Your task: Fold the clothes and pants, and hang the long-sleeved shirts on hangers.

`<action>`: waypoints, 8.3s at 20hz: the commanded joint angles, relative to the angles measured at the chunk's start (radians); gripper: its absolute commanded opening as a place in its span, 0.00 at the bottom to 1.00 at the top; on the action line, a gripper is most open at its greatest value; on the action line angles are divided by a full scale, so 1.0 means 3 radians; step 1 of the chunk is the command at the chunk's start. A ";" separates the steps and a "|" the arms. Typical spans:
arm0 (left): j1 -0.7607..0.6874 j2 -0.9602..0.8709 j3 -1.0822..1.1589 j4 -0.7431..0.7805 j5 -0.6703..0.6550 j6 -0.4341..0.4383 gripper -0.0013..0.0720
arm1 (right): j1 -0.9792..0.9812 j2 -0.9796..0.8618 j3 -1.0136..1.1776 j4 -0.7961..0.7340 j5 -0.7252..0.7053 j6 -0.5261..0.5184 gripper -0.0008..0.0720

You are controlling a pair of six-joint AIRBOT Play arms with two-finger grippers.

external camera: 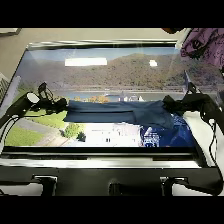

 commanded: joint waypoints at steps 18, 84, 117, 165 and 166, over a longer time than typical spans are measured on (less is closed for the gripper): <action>0.0020 0.0348 0.0816 0.0595 -0.0515 -0.0145 0.77 | -0.1099 -0.1053 0.0946 0.0566 -0.1695 -0.0979 0.84; -0.0448 0.0058 0.2965 0.1478 -0.2537 -0.0711 0.04 | 0.1686 -0.0336 0.2332 -0.0476 -0.1630 0.2092 0.05; -0.0210 0.0123 0.2884 0.1479 -0.2604 -0.0736 0.04 | 0.1663 -0.0763 0.2485 0.0081 -0.1413 0.1077 0.68; -0.0249 0.0123 0.2885 0.1476 -0.2604 -0.0749 0.04 | -0.0960 -0.0767 0.2884 0.0089 -0.1642 0.0806 0.04; -0.0270 0.0123 0.2885 0.1476 -0.2604 -0.0748 0.04 | -0.1049 -0.0706 0.2884 0.0003 -0.1637 0.0876 0.04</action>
